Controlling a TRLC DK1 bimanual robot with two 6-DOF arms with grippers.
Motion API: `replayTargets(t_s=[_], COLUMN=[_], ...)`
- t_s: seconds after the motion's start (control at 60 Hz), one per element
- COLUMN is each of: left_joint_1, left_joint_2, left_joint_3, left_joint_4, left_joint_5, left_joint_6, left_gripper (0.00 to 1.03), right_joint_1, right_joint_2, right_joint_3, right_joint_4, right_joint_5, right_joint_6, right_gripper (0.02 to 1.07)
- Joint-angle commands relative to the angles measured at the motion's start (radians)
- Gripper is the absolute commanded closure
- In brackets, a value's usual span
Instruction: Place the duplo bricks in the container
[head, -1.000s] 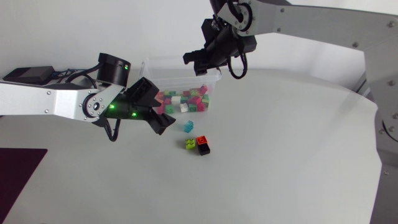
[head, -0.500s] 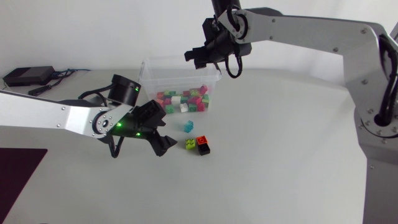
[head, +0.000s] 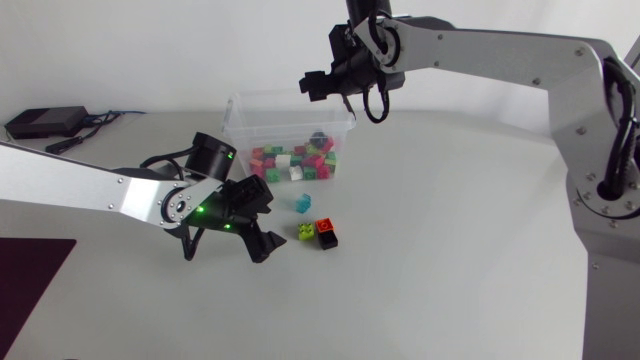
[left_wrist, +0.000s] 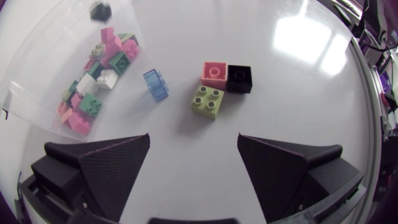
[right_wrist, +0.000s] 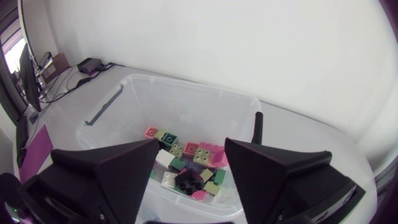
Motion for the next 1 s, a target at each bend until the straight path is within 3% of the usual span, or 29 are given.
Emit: replayTargets(t_s=[0.0,0.15,0.283,0.583,0.983], left_joint_1=[-0.019,-0.042,-0.036,-0.053,-0.053], left_joint_2=[0.024,0.051,0.097,0.177,0.293], left_joint_3=[0.005,0.033,0.123,0.232,0.347], left_joint_4=[-0.004,-0.013,-0.125,-0.202,-0.245], left_joint_5=[0.012,0.017,0.073,0.086,0.090], left_joint_6=[0.049,0.089,0.124,0.192,0.243], left_gripper=[0.06,0.06,0.07,0.07,0.10], right_joint_1=[-0.004,0.002,0.005,-0.001,-0.004], right_joint_2=[-0.009,-0.089,-0.179,-0.392,-0.558], right_joint_3=[-0.034,-0.125,-0.238,-0.471,-0.672], right_joint_4=[0.006,0.017,0.040,0.069,0.075], right_joint_5=[0.013,0.011,0.011,-0.018,-0.067], right_joint_6=[-0.015,-0.024,-0.026,-0.031,-0.037], right_gripper=[0.07,0.07,0.07,0.07,0.07])
